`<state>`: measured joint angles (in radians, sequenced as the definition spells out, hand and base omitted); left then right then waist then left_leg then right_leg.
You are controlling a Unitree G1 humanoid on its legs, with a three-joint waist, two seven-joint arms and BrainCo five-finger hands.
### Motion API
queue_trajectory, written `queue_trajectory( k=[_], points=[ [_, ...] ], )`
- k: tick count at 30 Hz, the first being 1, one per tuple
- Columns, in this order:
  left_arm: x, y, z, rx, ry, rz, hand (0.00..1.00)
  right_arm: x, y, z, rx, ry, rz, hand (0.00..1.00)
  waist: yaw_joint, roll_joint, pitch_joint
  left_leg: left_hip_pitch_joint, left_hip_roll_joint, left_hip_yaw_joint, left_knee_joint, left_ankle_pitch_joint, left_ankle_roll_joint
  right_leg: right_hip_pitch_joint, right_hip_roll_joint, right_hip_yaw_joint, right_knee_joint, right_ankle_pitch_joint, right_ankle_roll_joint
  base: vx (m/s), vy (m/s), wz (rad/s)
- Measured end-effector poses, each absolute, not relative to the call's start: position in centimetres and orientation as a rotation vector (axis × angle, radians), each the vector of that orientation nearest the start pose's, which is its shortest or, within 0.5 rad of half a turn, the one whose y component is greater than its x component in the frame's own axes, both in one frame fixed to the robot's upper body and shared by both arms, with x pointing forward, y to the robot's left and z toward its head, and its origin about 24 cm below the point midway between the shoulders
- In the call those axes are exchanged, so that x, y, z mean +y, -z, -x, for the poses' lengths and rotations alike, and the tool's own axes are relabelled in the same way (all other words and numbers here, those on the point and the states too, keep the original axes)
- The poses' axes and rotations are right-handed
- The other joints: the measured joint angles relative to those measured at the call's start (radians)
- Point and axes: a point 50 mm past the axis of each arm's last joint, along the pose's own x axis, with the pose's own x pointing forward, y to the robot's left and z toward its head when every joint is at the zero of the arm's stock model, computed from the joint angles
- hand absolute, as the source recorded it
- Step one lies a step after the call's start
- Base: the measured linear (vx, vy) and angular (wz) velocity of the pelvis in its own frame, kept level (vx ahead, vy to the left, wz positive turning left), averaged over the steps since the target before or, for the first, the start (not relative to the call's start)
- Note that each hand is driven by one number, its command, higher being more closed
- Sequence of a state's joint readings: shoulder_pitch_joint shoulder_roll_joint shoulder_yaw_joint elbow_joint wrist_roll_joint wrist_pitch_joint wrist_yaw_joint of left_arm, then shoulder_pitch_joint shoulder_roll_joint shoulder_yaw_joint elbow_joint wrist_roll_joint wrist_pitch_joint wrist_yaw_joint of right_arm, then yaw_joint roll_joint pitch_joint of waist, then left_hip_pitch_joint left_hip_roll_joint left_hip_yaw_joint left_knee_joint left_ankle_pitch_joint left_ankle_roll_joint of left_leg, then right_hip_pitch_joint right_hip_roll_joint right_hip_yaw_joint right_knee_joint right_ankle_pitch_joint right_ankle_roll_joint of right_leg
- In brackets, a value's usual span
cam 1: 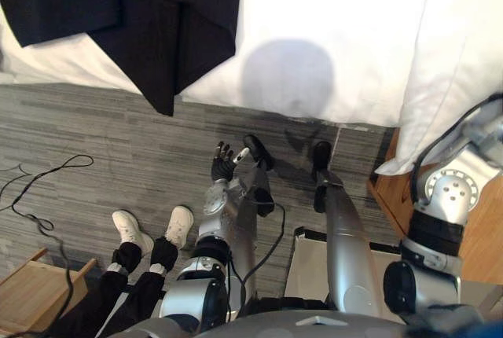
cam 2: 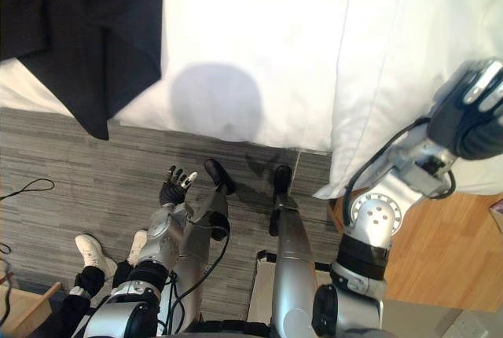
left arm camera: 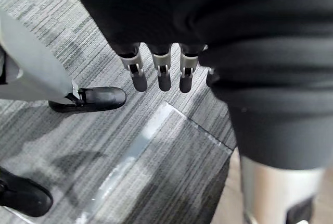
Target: Tidy the bed and pick cloth on bed and put in laundry
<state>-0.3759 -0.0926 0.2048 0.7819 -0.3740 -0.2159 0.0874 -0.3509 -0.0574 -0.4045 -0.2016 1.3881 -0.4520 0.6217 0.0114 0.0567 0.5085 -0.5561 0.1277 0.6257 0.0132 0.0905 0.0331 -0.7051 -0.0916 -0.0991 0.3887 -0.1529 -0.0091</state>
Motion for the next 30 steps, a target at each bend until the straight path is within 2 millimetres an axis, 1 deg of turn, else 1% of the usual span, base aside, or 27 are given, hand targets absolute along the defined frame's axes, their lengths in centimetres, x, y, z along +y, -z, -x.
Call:
queue_trajectory(
  k=[1,2,3,4,5,6,7,8,9,10,11,12,13,14,16,17,18,19,20,22,23,25,26,27,28,29,30],
  points=[
    [14.1,2.4,-29.9,0.237,-0.250,0.491,0.00,-25.2,-19.3,-23.5,-1.412,-0.258,-0.986,1.00,-0.002,0.000,0.000,0.009,0.000,0.001,-0.002,0.000,0.000,0.007,0.001,0.000,0.000,0.000,0.000,0.10,-0.021,-0.13],
    [14.2,2.4,-29.8,0.232,-0.258,0.495,0.00,-25.7,-17.0,-23.3,-1.364,-0.188,-1.016,1.00,-0.007,-0.001,-0.001,0.038,0.002,0.006,-0.008,0.000,0.000,0.025,0.003,0.000,0.014,0.002,0.003,0.09,-0.020,-0.19],
    [14.3,2.5,-29.8,0.230,-0.269,0.507,0.00,-26.4,-14.9,-23.2,-1.318,-0.104,-1.043,1.00,-0.010,-0.001,-0.001,0.062,0.012,0.018,-0.008,0.000,0.000,0.001,0.006,0.006,0.092,0.014,0.021,0.11,-0.032,-0.27],
    [14.5,2.6,-29.7,0.227,-0.279,0.516,0.00,-26.7,-14.1,-23.1,-1.305,-0.071,-1.059,1.00,-0.011,0.000,-0.001,0.070,0.021,0.022,-0.007,0.000,0.000,-0.033,0.010,0.010,0.128,-0.006,0.032,0.09,-0.043,-0.31],
    [15.5,2.8,-29.5,0.214,-0.332,0.544,0.00,-27.7,-11.4,-22.7,-1.270,0.041,-1.104,1.00,-0.023,-0.007,-0.002,0.084,0.019,0.037,0.000,0.000,-0.001,0.004,0.008,0.037,-0.078,0.079,0.027,0.09,-0.068,-0.12],
    [16.3,3.1,-29.2,0.213,-0.375,0.583,0.00,-28.6,-8.7,-22.2,-1.217,0.143,-1.165,1.00,-0.039,-0.018,-0.004,0.095,0.017,0.053,0.013,-0.019,-0.024,0.039,0.000,0.048,-0.160,0.125,0.002,0.11,-0.107,-0.27],
    [17.0,3.4,-29.0,0.210,-0.412,0.608,0.00,-28.8,-7.3,-22.3,-1.176,0.193,-1.213,1.00,-0.048,-0.018,-0.004,0.101,0.029,0.060,0.017,-0.020,-0.026,0.046,0.013,0.059,-0.178,0.140,0.004,0.13,-0.123,-0.43],
    [17.7,4.1,-28.5,0.229,-0.435,0.626,0.00,-29.1,-5.0,-21.8,-1.097,0.278,-1.266,1.00,-0.060,-0.018,-0.004,0.121,0.034,0.077,0.023,-0.029,-0.039,0.058,0.018,0.068,-0.183,0.140,0.004,0.13,-0.116,-0.62],
    [17.8,4.3,-28.4,0.238,-0.433,0.628,0.00,-29.3,-3.7,-21.4,-1.041,0.326,-1.285,1.00,-0.067,-0.018,-0.004,0.139,0.035,0.085,0.025,-0.033,-0.044,0.072,0.021,0.075,-0.183,0.140,0.004,0.11,-0.077,-0.52],
    [17.7,4.5,-28.3,0.246,-0.424,0.634,0.00,-29.6,-2.3,-20.7,-0.978,0.381,-1.295,1.00,-0.075,-0.018,-0.004,0.165,0.035,0.094,0.027,-0.034,-0.046,0.092,0.022,0.083,-0.183,0.140,0.004,0.07,-0.051,-0.33],
    [17.5,4.6,-28.3,0.250,-0.416,0.638,0.00,-29.8,-1.4,-20.2,-0.943,0.422,-1.303,1.00,-0.078,-0.018,-0.004,0.183,0.035,0.101,0.029,-0.034,-0.046,0.108,0.022,0.084,-0.183,0.140,0.004,0.06,-0.036,-0.30],
    [17.0,4.8,-28.2,0.258,-0.390,0.647,0.00,-30.0,1.0,-18.7,-0.846,0.527,-1.326,1.00,-0.080,-0.017,-0.005,0.231,0.039,0.111,0.040,-0.041,-0.055,0.157,0.022,0.083,-0.183,0.140,0.004,0.07,-0.036,-0.21],
    [16.8,5.0,-28.1,0.265,-0.377,0.656,0.00,-30.1,3.0,-17.2,-0.752,0.609,-1.328,0.00,-0.080,-0.016,-0.007,0.271,0.043,0.112,0.053,-0.044,-0.060,0.202,0.022,0.082,-0.183,0.140,0.004,0.07,-0.031,-0.16],
    [16.9,5.1,-28.1,0.264,-0.369,0.659,0.00,-30.1,3.7,-16.5,-0.700,0.641,-1.318,0.00,-0.080,-0.017,-0.011,0.285,0.045,0.113,0.060,-0.047,-0.064,0.218,0.022,0.081,-0.183,0.140,0.004,0.07,-0.019,-0.06],
    [17.3,5.6,-27.4,0.275,-0.370,0.652,0.00,-29.4,6.4,-14.6,-0.461,0.724,-1.261,0.00,-0.079,-0.023,-0.049,0.320,0.044,0.125,0.061,-0.050,-0.068,0.251,0.020,0.077,-0.183,0.140,0.005,0.05,-0.002,-0.05],
    [17.5,5.8,-27.2,0.280,-0.375,0.647,0.00,-29.1,6.9,-14.5,-0.393,0.737,-1.242,0.00,-0.079,-0.027,-0.053,0.334,0.043,0.127,0.059,-0.052,-0.070,0.263,0.020,0.077,-0.183,0.140,0.005,0.04,0.003,-0.12],
    [17.9,6.3,-26.5,0.301,-0.387,0.639,0.00,-28.3,7.8,-14.5,-0.248,0.743,-1.176,0.00,-0.079,-0.036,-0.063,0.363,0.043,0.132,0.060,-0.061,-0.068,0.290,0.021,0.070,-0.183,0.135,0.013,0.03,-0.002,-0.13],
    [18.1,7.0,-25.7,0.331,-0.397,0.631,0.00,-27.5,8.4,-14.6,-0.080,0.723,-1.050,0.00,-0.079,-0.038,-0.076,0.393,0.045,0.131,0.060,-0.073,-0.067,0.321,0.021,0.056,-0.185,0.129,0.020,0.03,-0.002,-0.10],
    [18.1,7.5,-25.3,0.352,-0.402,0.628,0.00,-27.0,8.8,-14.7,0.015,0.697,-0.968,0.00,-0.079,-0.039,-0.088,0.403,0.046,0.131,0.060,-0.077,-0.067,0.333,0.022,0.052,-0.187,0.128,0.020,0.00,0.000,0.00],
    [17.9,8.9,-23.5,0.442,-0.386,0.588,0.00,-24.5,10.4,-14.5,0.291,0.579,-0.748,0.00,-0.074,-0.044,-0.140,0.442,0.045,0.116,0.063,-0.078,-0.068,0.388,0.016,0.031,-0.195,0.128,0.019,0.01,0.006,0.17],
    [17.8,9.3,-22.9,0.463,-0.386,0.579,0.00,-23.9,10.8,-14.3,0.337,0.561,-0.719,0.00,-0.074,-0.046,-0.153,0.456,0.045,0.110,0.063,-0.079,-0.069,0.406,0.014,0.026,-0.198,0.127,0.018,0.02,0.007,0.22],
    [18.2,11.0,-20.2,0.545,-0.415,0.545,0.00,-22.2,12.2,-12.8,0.482,0.515,-0.630,0.00,-0.071,-0.057,-0.209,0.518,0.047,0.089,0.081,-0.096,-0.083,0.493,0.005,-0.008,-0.197,0.105,0.012,0.02,0.017,0.30],
    [18.3,11.4,-19.6,0.563,-0.421,0.536,0.00,-22.0,12.4,-12.2,0.508,0.516,-0.618,0.00,-0.071,-0.059,-0.225,0.526,0.048,0.078,0.097,-0.110,-0.082,0.512,0.001,-0.014,-0.197,0.094,0.014,0.02,0.040,0.40],
    [18.5,12.1,-18.1,0.603,-0.439,0.521,0.00,-21.5,13.0,-10.9,0.563,0.519,-0.597,0.00,-0.065,-0.062,-0.254,0.541,0.057,0.061,0.155,-0.159,-0.080,0.554,-0.006,-0.026,-0.187,0.059,0.014,0.02,0.049,0.30],
    [18.5,12.3,-17.6,0.617,-0.448,0.519,0.00,-21.4,13.3,-10.5,0.581,0.523,-0.593,0.00,-0.061,-0.063,-0.263,0.544,0.062,0.052,0.183,-0.176,-0.082,0.566,-0.010,-0.027,-0.178,0.044,0.016,0.03,0.069,0.32],
    [18.5,13.1,-16.1,0.662,-0.469,0.512,0.00,-21.2,13.8,-9.1,0.643,0.528,-0.565,0.00,-0.052,-0.065,-0.278,0.542,0.084,0.007,0.295,-0.231,-0.080,0.609,-0.024,-0.037,-0.151,0.002,0.017,0.00,0.070,0.24],
    [18.4,13.7,-14.7,0.706,-0.499,0.513,0.00,-21.1,14.3,-8.1,0.702,0.534,-0.531,0.00,-0.049,-0.059,-0.285,0.537,0.107,-0.050,0.389,-0.263,-0.075,0.642,-0.033,-0.047,-0.128,-0.017,0.024,-0.01,0.055,0.22]
  ],
)
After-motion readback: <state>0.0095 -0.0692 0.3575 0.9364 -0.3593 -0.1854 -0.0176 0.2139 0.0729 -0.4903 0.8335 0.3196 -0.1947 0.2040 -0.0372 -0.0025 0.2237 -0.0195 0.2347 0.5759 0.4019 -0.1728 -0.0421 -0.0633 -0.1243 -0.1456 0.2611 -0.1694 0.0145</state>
